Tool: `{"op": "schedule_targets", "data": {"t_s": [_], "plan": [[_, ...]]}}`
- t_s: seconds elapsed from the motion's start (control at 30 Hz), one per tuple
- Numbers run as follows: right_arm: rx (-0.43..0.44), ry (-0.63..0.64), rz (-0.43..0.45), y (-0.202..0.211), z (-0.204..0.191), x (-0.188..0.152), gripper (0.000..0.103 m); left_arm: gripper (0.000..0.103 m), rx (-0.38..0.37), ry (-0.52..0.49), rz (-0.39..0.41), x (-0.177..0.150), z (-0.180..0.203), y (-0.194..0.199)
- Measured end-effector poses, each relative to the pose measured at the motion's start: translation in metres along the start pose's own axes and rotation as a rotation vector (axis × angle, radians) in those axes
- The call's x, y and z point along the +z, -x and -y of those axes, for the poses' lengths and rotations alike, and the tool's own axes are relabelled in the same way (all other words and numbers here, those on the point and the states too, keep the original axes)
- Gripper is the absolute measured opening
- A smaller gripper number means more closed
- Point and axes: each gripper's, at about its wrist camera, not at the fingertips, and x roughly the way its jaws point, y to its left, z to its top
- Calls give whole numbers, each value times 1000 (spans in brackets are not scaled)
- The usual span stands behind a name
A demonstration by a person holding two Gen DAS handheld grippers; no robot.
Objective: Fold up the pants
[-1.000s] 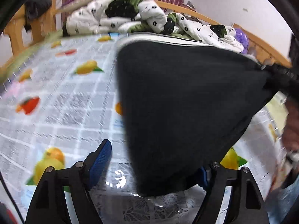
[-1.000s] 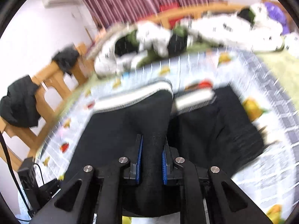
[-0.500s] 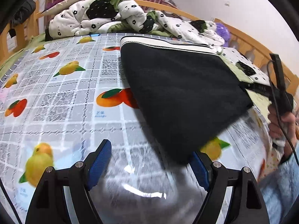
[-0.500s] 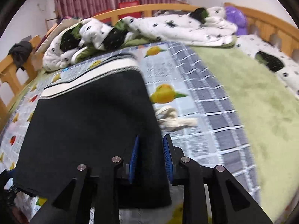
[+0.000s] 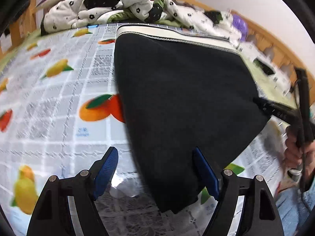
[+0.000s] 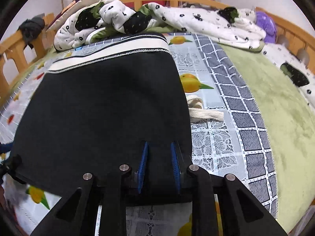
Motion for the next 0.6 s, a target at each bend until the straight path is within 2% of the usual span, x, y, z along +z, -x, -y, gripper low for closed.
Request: {"op": "schedule_targets", "data": {"t_s": [0.07, 0.13, 0.17, 0.2, 0.23, 0.27, 0.33, 0.4, 0.47, 0.5, 0.53, 0.57, 0.6], "plan": [[-17, 42, -21, 3, -5, 4, 22, 78, -28, -2, -15, 5, -4, 2], [12, 49, -24, 10, -1, 12, 23, 78, -59, 10, 18, 17, -12, 9], [43, 30, 2, 16, 4, 21, 25, 77, -64, 12, 42, 25, -15, 11], [55, 15, 26, 18, 7, 27, 34, 76, -69, 13, 55, 38, -19, 9], [63, 2, 48, 19, 10, 35, 51, 76, -77, 23, 52, 51, -24, 3], [67, -9, 60, 16, 12, 44, 56, 76, -92, 36, 49, 60, -27, -1], [85, -27, 58, 1, 13, 63, 57, 74, -144, 95, 45, 82, -42, -19], [108, -61, 10, -27, 16, 81, 57, 53, -166, 143, 16, 95, -52, -39], [172, -115, -25, -47, 22, 88, 58, 51, -206, 201, -38, 100, -63, -63], [224, -155, -39, -54, 27, 89, 56, 47, -269, 252, -39, 99, -70, -73], [263, -179, -48, -58, 28, 89, 49, 41, -312, 291, -27, 99, -75, -76], [276, -188, -50, -59, 29, 89, 49, 36, -331, 304, -33, 98, -75, -78], [261, -168, -42, -59, 26, 89, 48, 24, -361, 322, -34, 100, -77, -79]]}}
